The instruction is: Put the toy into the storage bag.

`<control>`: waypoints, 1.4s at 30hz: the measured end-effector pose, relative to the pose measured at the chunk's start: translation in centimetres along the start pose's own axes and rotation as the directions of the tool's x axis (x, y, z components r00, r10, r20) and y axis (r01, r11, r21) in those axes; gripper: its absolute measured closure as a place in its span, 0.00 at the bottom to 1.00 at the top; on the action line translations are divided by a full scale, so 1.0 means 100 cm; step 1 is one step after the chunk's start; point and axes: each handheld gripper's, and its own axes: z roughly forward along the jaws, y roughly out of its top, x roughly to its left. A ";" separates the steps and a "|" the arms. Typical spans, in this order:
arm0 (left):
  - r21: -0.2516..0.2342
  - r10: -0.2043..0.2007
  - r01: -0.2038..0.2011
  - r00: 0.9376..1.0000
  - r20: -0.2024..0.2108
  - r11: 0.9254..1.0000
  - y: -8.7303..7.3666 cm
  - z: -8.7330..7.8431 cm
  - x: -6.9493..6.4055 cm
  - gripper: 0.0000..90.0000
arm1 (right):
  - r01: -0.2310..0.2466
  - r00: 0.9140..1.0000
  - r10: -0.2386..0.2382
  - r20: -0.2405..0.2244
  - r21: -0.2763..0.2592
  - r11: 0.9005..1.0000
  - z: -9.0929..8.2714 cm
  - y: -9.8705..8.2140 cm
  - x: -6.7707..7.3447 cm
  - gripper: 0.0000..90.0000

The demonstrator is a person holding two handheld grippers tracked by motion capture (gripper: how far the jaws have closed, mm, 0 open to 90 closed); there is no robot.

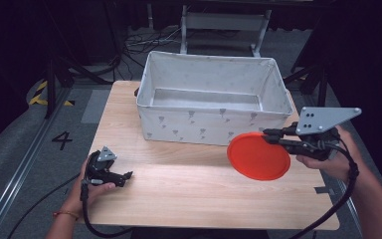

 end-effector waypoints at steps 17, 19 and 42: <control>0.000 0.000 0.000 1.000 0.000 1.000 0.000 0.000 0.000 0.00 | 0.005 0.995 -0.007 0.101 0.022 1.000 -0.021 0.051 -0.056 0.92; 0.000 0.000 0.000 1.000 0.000 1.000 0.000 0.000 0.000 0.00 | -0.008 0.993 0.005 0.119 0.032 0.999 -0.018 0.053 -0.071 0.92; 0.001 0.000 0.000 1.000 0.003 1.000 0.000 0.000 0.000 0.00 | -0.097 0.970 0.095 0.224 -0.005 0.995 0.030 0.039 -0.165 0.92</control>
